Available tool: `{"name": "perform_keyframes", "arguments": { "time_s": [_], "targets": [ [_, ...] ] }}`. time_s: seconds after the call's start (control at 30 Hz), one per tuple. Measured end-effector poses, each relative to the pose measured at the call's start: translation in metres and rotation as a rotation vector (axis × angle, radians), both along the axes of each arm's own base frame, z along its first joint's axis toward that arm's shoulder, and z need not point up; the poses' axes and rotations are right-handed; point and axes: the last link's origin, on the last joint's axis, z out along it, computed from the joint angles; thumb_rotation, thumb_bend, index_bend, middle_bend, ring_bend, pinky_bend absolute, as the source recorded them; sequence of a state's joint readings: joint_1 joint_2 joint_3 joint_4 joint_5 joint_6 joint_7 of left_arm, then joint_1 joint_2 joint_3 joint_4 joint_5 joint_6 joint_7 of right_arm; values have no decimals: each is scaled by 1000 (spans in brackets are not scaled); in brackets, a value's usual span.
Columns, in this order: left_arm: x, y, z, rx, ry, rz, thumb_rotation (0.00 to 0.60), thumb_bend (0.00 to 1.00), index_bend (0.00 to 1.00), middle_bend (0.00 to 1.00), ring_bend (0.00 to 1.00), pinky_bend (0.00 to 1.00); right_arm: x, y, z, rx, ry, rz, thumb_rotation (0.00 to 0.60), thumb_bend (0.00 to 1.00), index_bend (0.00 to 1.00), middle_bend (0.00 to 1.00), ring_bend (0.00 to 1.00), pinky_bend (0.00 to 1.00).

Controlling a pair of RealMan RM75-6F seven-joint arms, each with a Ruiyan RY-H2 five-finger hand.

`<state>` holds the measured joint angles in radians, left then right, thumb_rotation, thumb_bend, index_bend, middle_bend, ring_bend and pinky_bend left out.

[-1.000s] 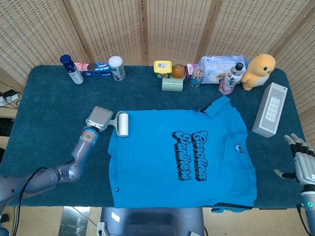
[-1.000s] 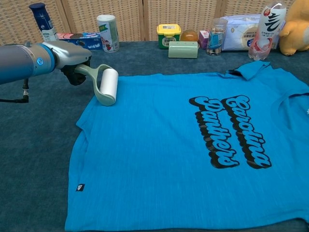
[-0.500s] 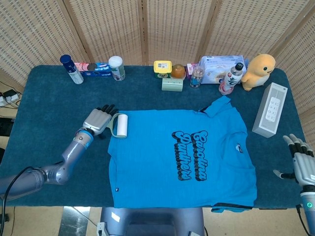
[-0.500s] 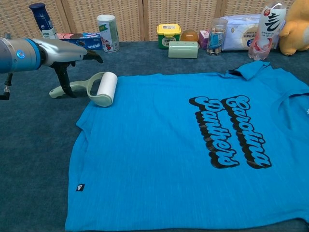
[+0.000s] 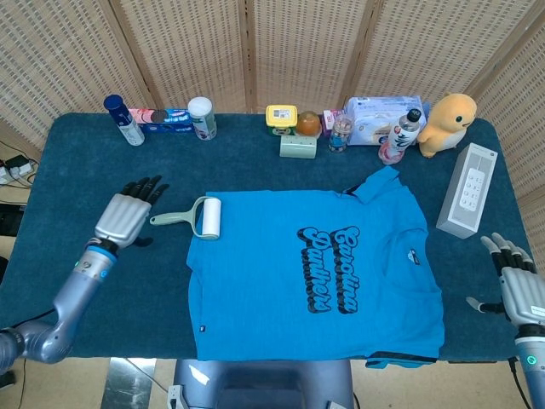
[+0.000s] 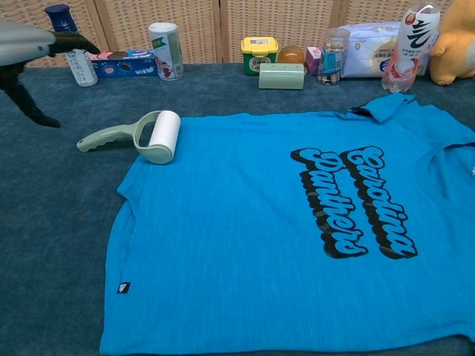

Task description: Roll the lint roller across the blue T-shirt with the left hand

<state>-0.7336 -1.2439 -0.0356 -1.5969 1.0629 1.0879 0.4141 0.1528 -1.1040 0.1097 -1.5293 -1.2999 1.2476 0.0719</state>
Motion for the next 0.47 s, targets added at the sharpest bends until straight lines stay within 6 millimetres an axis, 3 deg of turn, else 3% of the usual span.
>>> {"name": "perform_keyframes", "arguments": {
  "time_s": [0.17,0.27,0.37,0.47],
  "targets": [
    [-39,-41,30,142,-47,12,600,2,0,0,0,115,-1,-1,-5,-6,45,30,600,0,25,0,0,0],
    [-74,-79,46,224,-107,61,600,1,0,0,0,114,-2,-1,-5,-31,87,47,600,0,25,0,0,0],
    [-102,-119,56,264,-160,99,600,1,0,0,0,114,-4,-3,-5,-74,127,56,600,0,25,0,0,0],
    [-118,-144,61,269,-183,119,600,1,0,0,0,114,-6,-4,-6,-117,155,61,600,0,25,0,0,0]
  ]
}}
